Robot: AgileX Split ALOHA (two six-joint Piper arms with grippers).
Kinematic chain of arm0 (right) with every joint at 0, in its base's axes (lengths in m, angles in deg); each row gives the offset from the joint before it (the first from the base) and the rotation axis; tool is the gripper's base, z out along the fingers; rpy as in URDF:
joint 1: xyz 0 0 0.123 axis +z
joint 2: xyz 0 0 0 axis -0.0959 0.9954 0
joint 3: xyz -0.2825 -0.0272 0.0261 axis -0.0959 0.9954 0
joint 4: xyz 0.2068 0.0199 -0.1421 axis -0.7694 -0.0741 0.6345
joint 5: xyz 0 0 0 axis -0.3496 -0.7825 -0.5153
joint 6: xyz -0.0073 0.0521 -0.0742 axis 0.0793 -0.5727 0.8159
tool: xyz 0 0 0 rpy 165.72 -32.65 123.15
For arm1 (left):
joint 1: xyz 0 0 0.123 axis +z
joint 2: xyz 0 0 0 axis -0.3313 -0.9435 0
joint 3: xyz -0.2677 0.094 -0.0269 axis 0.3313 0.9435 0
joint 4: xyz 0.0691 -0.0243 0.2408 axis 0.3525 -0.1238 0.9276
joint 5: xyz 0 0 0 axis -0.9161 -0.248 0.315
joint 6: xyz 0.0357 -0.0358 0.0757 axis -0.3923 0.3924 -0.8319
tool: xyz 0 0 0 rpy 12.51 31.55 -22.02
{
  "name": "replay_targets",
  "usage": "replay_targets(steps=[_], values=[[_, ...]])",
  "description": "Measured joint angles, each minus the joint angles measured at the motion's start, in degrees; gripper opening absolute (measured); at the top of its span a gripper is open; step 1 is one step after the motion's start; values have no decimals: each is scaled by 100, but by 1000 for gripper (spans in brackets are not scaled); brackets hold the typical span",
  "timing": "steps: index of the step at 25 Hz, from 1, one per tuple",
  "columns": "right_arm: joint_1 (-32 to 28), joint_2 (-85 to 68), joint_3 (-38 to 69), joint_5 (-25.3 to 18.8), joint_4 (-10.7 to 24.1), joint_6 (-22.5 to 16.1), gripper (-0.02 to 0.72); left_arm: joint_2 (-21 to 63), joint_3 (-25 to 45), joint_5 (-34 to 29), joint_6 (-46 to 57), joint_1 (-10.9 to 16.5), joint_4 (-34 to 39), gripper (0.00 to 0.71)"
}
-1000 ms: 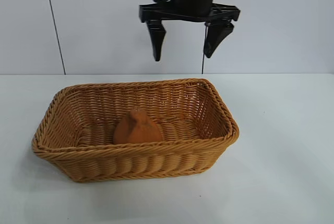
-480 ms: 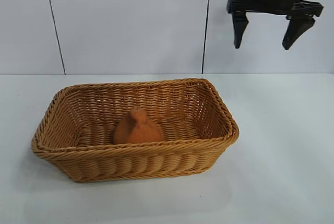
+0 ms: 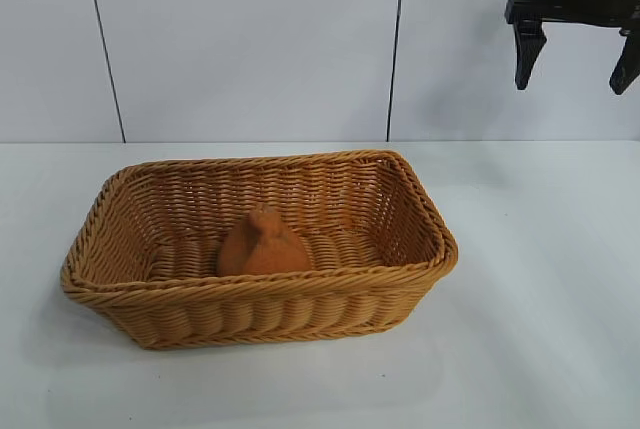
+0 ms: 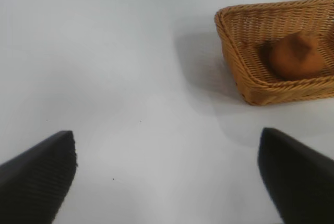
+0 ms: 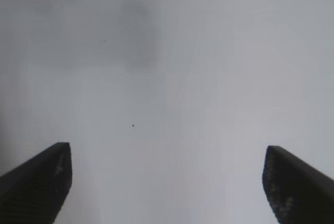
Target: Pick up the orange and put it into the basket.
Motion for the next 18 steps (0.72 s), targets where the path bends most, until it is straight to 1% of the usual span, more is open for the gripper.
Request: replay_targets(steps=[3,6,10,18], values=[[5,-209,431,6,-43,55,683,0,0,0,0,0,0,672],[5,-639,1244,11,-52,152,683,0,0,0,0,0,0,672],[5,-1423,2619,5,-56,263,683,0,0,0,0,0,-6,672],[5,-3288,5520,0,-79,312,683,0,0,0,0,0,-6,672]])
